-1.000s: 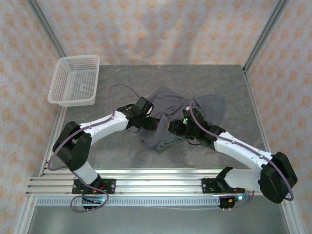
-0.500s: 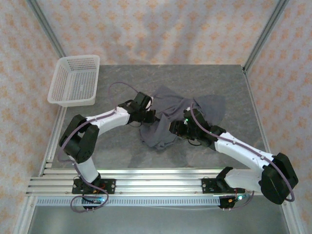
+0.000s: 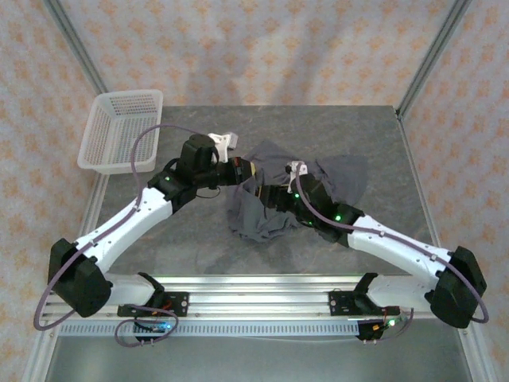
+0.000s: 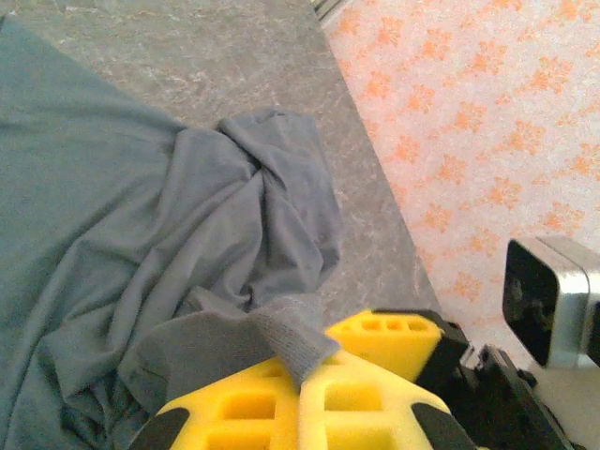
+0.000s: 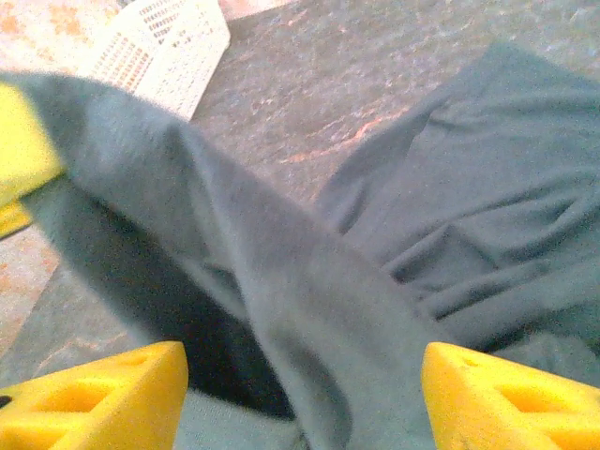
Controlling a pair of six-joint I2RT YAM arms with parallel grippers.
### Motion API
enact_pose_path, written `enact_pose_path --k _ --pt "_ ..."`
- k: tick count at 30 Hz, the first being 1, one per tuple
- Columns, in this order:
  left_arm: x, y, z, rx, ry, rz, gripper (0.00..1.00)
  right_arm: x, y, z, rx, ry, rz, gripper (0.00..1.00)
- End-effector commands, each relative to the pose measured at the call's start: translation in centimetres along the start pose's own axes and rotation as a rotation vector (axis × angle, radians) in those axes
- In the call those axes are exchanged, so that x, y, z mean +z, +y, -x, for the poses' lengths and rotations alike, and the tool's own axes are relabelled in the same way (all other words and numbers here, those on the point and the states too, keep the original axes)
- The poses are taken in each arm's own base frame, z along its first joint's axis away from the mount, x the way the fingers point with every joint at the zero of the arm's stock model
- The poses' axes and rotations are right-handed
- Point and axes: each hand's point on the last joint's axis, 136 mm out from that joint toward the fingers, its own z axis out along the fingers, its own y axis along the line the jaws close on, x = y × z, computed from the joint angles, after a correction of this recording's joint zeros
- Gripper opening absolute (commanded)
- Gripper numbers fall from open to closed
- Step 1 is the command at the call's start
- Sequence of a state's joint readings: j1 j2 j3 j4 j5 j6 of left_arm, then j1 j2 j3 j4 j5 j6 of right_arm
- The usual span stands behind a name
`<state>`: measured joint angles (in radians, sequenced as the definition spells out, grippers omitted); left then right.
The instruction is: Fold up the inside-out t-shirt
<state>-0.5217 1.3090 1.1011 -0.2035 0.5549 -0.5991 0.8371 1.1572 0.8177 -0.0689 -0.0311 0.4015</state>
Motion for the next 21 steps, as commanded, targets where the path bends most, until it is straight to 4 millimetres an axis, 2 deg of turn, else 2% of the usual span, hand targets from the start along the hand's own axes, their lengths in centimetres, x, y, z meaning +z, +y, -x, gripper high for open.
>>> enact_pose_path --k 1,5,7,8,9,11,12,16,18,20,21 --pt "-0.3 0.6 -1.4 -0.04 0.049 0.011 0.0 0.8 0.6 2.9 -0.08 -0.103 -0.039 0.67" --pt "-0.5 -0.1 -1.1 -0.037 0.05 -0.01 0.0 2.3 1.8 2.9 -0.177 -0.079 -0.016 0.68" --pt "-0.7 -0.4 -1.0 -0.036 0.046 -0.016 0.0 3.2 1.1 2.7 -0.214 -0.07 -0.068 0.64" --pt "-1.0 -0.4 -0.9 -0.033 0.041 -0.012 0.0 3.6 0.5 2.7 -0.225 -0.066 -0.108 0.54" --pt "-1.3 -0.1 -0.8 -0.025 0.034 0.012 0.0 3.8 0.0 2.7 -0.222 -0.051 -0.141 0.38" --pt "-2.2 1.4 -0.6 -0.006 0.013 0.108 0.0 3.9 1.1 2.0 -0.232 0.013 -0.092 0.09" --pt "-2.7 2.3 -0.3 0.002 0.0 0.161 0.0 3.6 2.2 1.5 -0.223 0.048 -0.03 0.01" --pt "-2.7 5.8 0.0 0.001 -0.005 0.271 0.0 1.1 6.9 0.5 -0.101 0.118 0.255 0.0" --pt "-1.8 8.6 -0.1 -0.016 0.012 0.337 0.0 -1.1 9.2 0.9 -0.02 0.112 0.424 0.0" --pt "-0.7 10.4 -0.3 -0.034 0.021 0.347 0.0 -2.4 10.2 1.2 0.043 0.108 0.529 0.0" --pt "-0.3 11.1 -0.3 -0.044 0.021 0.348 0.0 -3.9 10.7 1.9 0.062 0.086 0.585 0.0"
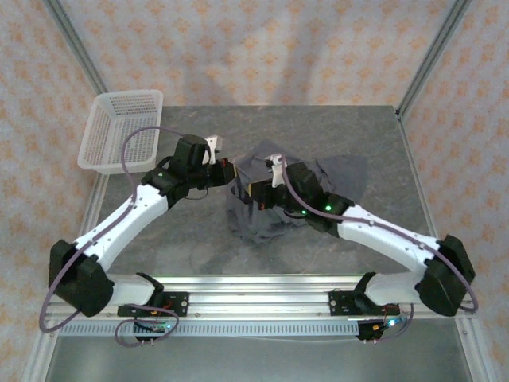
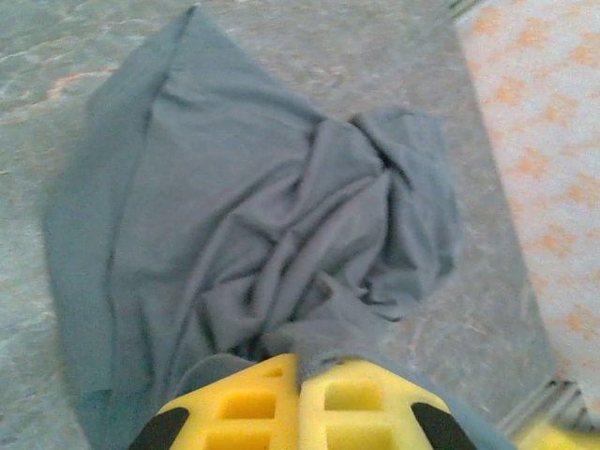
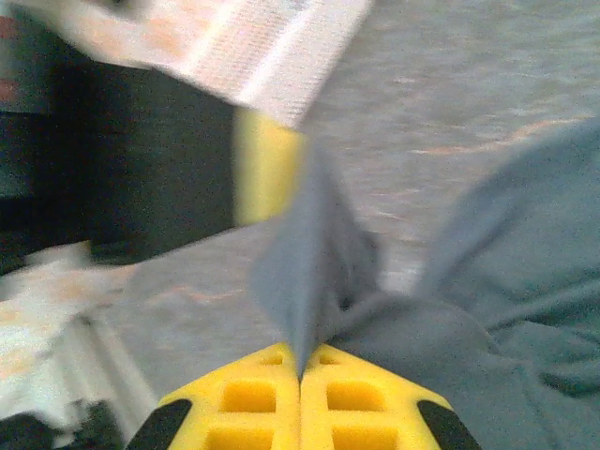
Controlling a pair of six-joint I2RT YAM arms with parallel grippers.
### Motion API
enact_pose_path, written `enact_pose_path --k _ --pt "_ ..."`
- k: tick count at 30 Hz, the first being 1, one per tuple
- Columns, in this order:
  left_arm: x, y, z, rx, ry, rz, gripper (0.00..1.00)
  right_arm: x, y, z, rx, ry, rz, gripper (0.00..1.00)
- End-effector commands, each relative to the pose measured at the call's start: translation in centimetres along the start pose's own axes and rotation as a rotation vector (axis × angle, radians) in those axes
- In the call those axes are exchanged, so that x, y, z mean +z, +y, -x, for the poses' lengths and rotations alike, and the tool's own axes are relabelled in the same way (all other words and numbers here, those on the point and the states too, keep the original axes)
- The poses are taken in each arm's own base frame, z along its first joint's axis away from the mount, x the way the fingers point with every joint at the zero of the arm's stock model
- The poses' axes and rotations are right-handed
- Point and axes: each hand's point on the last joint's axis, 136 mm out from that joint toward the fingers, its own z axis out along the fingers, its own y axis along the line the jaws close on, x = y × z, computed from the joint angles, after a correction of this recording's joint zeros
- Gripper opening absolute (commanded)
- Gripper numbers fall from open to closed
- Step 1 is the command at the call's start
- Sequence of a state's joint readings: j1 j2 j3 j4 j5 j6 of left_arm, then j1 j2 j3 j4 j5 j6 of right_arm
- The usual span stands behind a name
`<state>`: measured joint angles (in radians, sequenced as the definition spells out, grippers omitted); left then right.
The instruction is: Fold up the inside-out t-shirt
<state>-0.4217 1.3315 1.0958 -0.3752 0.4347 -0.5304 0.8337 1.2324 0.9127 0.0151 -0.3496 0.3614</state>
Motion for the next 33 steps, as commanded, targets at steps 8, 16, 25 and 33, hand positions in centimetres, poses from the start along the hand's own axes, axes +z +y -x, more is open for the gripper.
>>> enact_pose_path --k 8,16,25,33 --pt "-0.8 1.0 0.7 0.073 -0.07 -0.029 0.36 -3.3 2.8 1.5 0.188 -0.059 0.288 0.0" --pt "-4.2 -1.8 -4.9 0.233 -0.068 -0.22 0.27 -3.0 -0.3 2.3 0.237 -0.105 0.185 0.0" --pt "1.8 -2.4 -6.8 -0.083 0.032 -0.275 0.46 -2.5 -1.7 2.1 0.246 -0.084 0.117 0.0" --pt "4.8 -3.6 -7.5 -0.085 0.066 -0.241 0.29 -2.8 -2.7 1.9 0.264 -0.105 0.071 0.0"
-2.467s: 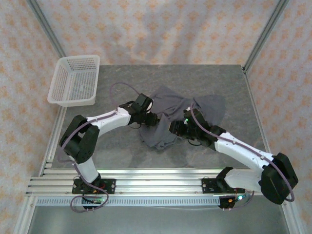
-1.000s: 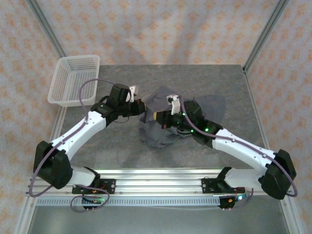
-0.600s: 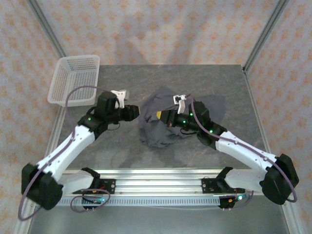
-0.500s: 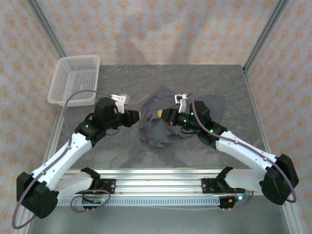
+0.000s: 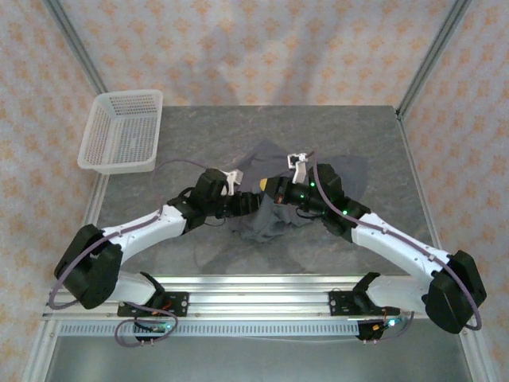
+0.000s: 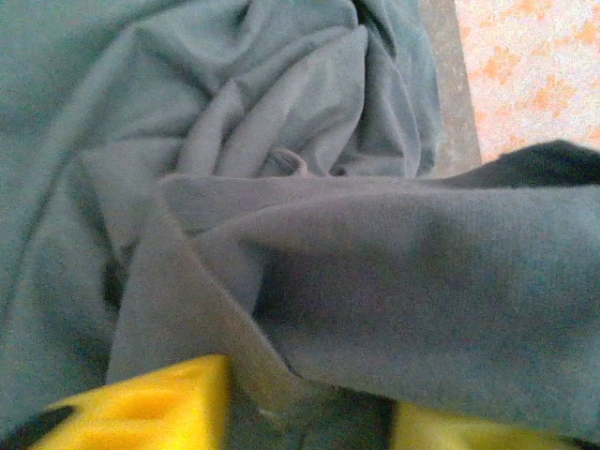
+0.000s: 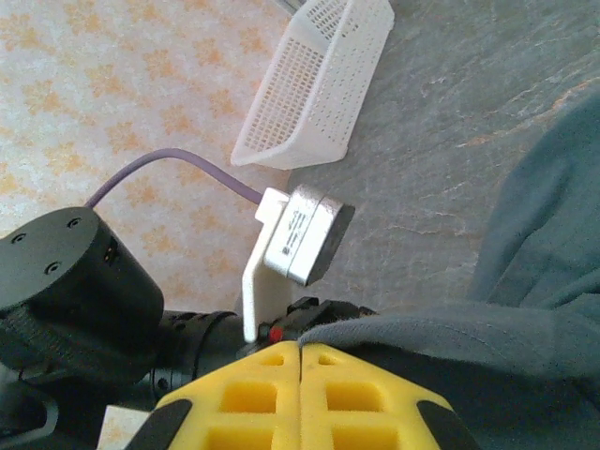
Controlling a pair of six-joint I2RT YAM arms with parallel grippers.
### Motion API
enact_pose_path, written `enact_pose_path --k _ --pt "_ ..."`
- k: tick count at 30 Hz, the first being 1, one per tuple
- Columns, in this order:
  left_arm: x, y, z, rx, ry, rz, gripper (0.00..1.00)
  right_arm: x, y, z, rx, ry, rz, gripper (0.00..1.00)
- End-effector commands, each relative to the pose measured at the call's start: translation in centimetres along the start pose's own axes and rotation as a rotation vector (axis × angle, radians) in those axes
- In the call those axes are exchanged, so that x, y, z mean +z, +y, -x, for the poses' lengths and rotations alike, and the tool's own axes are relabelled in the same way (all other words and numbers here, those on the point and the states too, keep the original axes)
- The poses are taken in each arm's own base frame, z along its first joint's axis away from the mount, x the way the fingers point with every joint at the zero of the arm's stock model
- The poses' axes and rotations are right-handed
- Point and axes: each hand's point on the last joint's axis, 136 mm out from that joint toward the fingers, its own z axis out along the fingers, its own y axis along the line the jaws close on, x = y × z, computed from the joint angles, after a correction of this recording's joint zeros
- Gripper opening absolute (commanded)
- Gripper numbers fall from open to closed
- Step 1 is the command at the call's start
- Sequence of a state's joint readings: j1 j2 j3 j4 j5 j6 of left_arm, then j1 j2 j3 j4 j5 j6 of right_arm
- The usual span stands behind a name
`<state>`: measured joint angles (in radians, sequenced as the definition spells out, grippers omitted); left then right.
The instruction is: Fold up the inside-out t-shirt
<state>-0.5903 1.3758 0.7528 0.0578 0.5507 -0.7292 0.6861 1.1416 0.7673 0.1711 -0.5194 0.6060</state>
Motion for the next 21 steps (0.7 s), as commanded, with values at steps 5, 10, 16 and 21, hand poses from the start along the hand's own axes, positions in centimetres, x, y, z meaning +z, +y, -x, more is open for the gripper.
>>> enact_pose_path --k 5,10,16,21 --pt "-3.3 -0.3 2.6 0.051 -0.12 0.079 0.01 -2.6 -3.8 0.9 0.031 -0.116 -0.208 0.0" --pt "-6.8 1.2 2.6 0.082 -0.165 0.172 0.0 -5.1 -8.7 -4.4 0.133 -0.104 -0.265 0.0" --pt "-4.5 2.5 -3.5 0.113 0.075 0.163 0.0 -8.0 -14.3 -12.9 0.189 -0.007 -0.409 0.02" --pt "-3.8 6.1 -9.1 0.098 0.219 0.333 0.12 -11.8 -14.7 -10.8 0.123 -0.092 -0.526 0.44"
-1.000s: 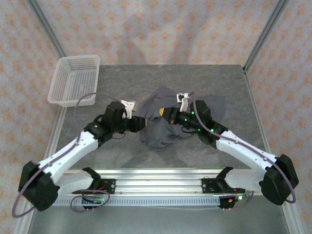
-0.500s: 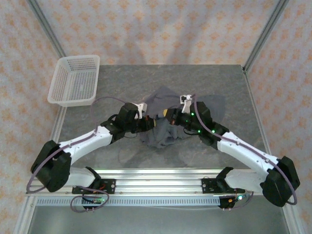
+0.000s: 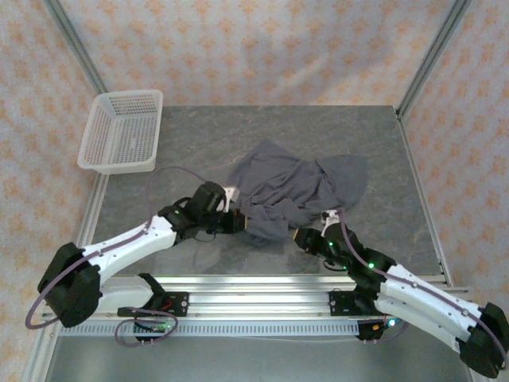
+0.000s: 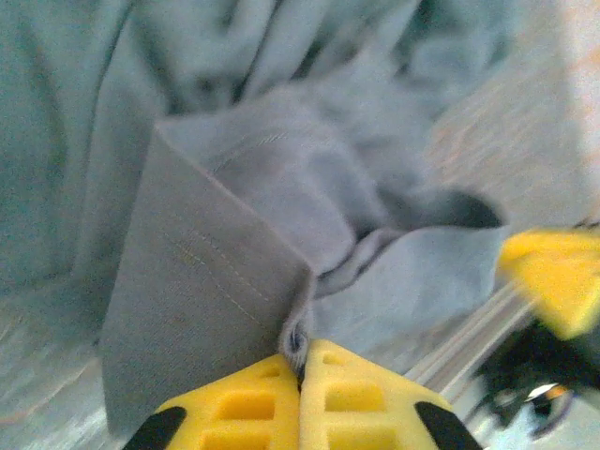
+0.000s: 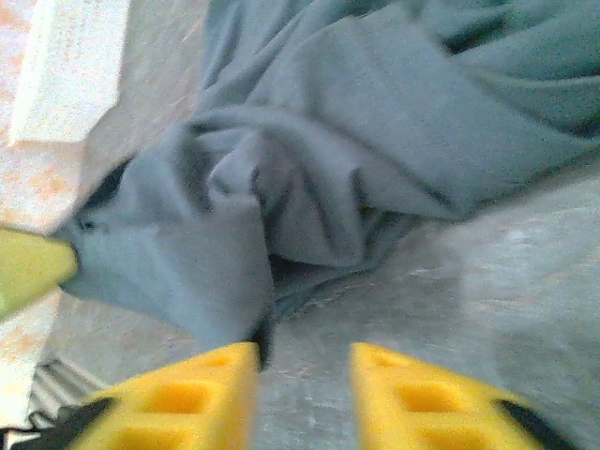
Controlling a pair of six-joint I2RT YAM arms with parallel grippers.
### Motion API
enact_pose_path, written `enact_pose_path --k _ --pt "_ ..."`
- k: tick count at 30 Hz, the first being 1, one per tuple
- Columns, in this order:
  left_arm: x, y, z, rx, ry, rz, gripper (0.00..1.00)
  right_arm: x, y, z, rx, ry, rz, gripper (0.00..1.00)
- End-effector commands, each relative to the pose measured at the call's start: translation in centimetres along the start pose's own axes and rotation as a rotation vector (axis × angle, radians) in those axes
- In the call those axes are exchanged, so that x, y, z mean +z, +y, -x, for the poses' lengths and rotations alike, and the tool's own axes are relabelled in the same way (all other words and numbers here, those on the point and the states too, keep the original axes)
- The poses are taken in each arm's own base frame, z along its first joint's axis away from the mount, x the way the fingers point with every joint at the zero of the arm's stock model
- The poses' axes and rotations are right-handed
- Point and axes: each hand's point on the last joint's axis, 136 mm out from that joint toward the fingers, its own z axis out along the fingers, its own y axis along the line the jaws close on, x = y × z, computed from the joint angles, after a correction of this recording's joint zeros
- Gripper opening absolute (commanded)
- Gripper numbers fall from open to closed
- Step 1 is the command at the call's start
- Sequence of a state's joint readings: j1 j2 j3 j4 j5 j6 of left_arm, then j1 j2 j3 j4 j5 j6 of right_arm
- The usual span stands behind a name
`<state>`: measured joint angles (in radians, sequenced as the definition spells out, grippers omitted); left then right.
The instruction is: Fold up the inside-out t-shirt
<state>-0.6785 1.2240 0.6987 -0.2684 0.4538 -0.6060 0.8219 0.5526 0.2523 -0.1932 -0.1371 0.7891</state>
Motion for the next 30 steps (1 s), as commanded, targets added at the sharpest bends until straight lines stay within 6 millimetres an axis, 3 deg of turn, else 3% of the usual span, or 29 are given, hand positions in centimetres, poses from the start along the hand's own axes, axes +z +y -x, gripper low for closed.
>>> enact_pose_path --k 1,4,6,10,13,17,21,26,30 --pt "0.2 3.6 -3.9 -0.016 0.091 0.183 0.14 -2.7 -1.4 2.7 -0.051 -0.12 -0.126 0.48" --pt "-0.1 4.9 -5.6 -0.016 0.115 0.257 0.24 -3.9 0.9 4.6 -0.134 -0.172 -0.09 0.53" --pt "-0.5 5.4 -6.0 -0.017 0.114 0.288 0.3 -3.6 2.6 5.1 -0.199 -0.141 -0.082 0.53" --pt "-1.9 5.4 -5.1 -0.007 0.051 0.308 0.35 -0.7 5.0 3.3 -0.352 0.109 -0.133 0.54" --pt "-2.5 5.2 -4.1 0.003 0.007 0.318 0.36 1.9 4.2 1.6 -0.371 0.268 -0.237 0.53" --pt "-2.5 4.4 -3.4 0.016 -0.011 0.293 0.37 4.5 3.9 -0.8 -0.335 0.387 -0.232 0.53" --pt "-2.1 2.3 -2.7 0.036 -0.034 0.186 0.4 5.3 4.3 -2.2 -0.316 0.436 -0.201 0.52" --pt "-1.2 -0.8 -1.9 0.033 -0.045 0.026 0.46 6.5 5.5 -3.2 -0.243 0.451 -0.122 0.41" --pt "-0.1 0.9 -1.2 -0.027 -0.059 0.131 0.51 8.0 4.1 -3.0 -0.246 0.421 -0.185 0.41"
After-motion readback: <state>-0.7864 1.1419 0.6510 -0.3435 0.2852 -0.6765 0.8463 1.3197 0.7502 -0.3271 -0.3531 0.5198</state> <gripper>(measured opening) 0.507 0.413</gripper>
